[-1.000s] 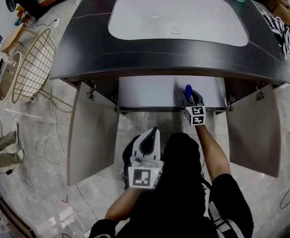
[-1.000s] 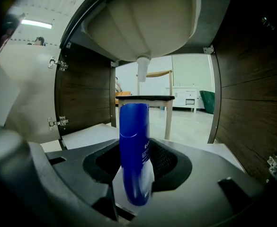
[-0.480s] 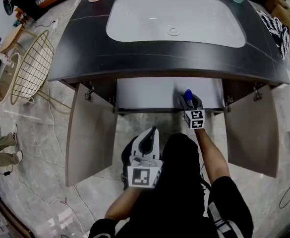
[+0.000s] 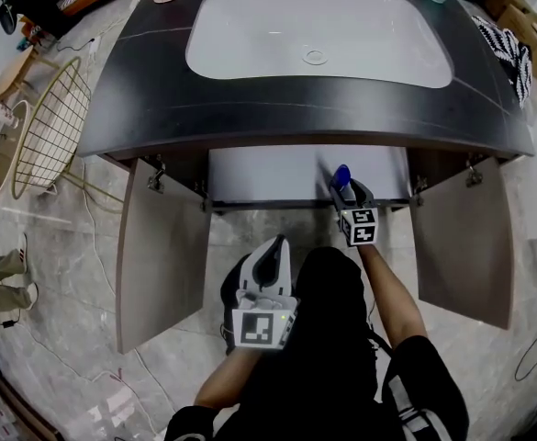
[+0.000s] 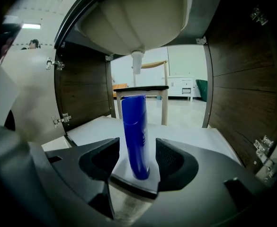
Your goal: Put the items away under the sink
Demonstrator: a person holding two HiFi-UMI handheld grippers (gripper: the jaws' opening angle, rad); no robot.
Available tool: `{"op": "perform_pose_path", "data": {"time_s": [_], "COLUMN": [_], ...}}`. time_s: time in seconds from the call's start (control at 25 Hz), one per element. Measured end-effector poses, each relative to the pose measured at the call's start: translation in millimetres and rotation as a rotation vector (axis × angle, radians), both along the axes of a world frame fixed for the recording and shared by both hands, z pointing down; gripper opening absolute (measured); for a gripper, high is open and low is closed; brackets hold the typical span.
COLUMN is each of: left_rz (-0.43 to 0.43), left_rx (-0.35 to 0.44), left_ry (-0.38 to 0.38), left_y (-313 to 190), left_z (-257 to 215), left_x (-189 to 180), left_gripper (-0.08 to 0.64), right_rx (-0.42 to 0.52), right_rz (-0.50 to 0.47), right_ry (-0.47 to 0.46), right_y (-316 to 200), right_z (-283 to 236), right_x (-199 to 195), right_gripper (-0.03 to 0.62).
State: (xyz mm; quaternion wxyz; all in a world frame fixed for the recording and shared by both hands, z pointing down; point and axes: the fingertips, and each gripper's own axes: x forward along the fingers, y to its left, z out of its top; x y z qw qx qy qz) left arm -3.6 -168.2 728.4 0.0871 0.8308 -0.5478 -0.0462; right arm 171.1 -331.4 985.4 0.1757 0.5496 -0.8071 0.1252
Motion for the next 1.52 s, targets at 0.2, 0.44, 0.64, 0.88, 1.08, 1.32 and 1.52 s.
{"op": "perform_pose_path", "data": {"time_s": [0.2,0.44,0.64,0.88,1.08,1.32,1.52], "left_rz": [0.002,0.044,0.066,0.017,0.019,0.027,0.018], "left_rx": [-0.028,-0.076,-0.123,-0.253,-0.281,-0.253,-0.221], "left_ry": [0.006,-0.001,-0.03,-0.024,-0.029,-0.079,-0.052], "left_y": [-12,-28,-26,-9,-3,15,38], "left_z": [7,-17,-79,-151,-241,-345,-423], "left_x": [0,3,1,-3,7,13,23], "left_gripper": [0.015,0.015,0.015,0.015,0.015,0.015,0.015], "right_rx": [-0.109,-0.239,-0.402,-0.532,-0.559,-0.558,-0.496], "right_rz": [0.02,0.038,0.035,0.039,0.051,0.041,0.026], "right_ry": [0.024,0.011,0.008,-0.035,-0.048,-0.07,-0.085], "right_y": [28,52,101,149,170,197,216], "right_z": [3,-11,-53,-142,-242,-359,-452], "right_x": [4,2,-7,-24,-23,-25,-21], "right_gripper": [0.175,0.026,0.013,0.011,0.011,0.011,0.011]}}
